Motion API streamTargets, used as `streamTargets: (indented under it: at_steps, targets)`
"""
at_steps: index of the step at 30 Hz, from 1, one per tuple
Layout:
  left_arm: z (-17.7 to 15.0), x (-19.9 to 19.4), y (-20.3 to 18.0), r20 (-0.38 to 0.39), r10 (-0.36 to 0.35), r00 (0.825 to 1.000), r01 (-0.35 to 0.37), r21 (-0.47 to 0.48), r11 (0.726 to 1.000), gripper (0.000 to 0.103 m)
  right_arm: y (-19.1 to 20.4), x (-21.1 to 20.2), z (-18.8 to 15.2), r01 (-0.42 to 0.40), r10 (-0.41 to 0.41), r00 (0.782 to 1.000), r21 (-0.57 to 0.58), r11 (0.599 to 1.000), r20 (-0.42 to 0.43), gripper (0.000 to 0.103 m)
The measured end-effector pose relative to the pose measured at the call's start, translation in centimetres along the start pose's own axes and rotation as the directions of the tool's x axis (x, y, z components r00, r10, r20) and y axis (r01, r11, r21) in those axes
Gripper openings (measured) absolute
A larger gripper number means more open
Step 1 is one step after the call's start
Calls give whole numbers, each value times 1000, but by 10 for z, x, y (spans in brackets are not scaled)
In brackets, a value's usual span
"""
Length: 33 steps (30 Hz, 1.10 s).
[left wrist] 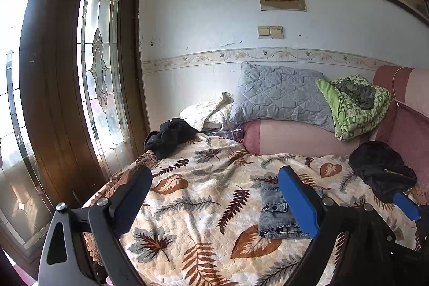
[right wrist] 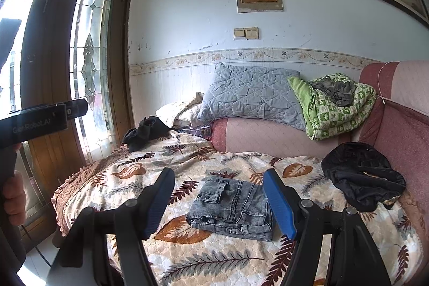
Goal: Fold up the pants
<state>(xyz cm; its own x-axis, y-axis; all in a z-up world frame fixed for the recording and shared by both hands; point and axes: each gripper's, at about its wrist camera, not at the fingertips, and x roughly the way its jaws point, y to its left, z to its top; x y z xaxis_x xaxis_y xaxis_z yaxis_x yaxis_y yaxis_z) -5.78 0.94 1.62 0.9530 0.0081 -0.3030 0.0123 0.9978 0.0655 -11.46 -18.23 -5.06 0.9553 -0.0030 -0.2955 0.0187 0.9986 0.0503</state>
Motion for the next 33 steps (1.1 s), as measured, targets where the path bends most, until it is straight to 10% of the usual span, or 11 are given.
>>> streamTargets:
  at_steps: [33]
  targets:
    - [9,-42,17,79,0,997,2,-27,1000,95,11,-18,10,-15,16,999,-33,999,39,72]
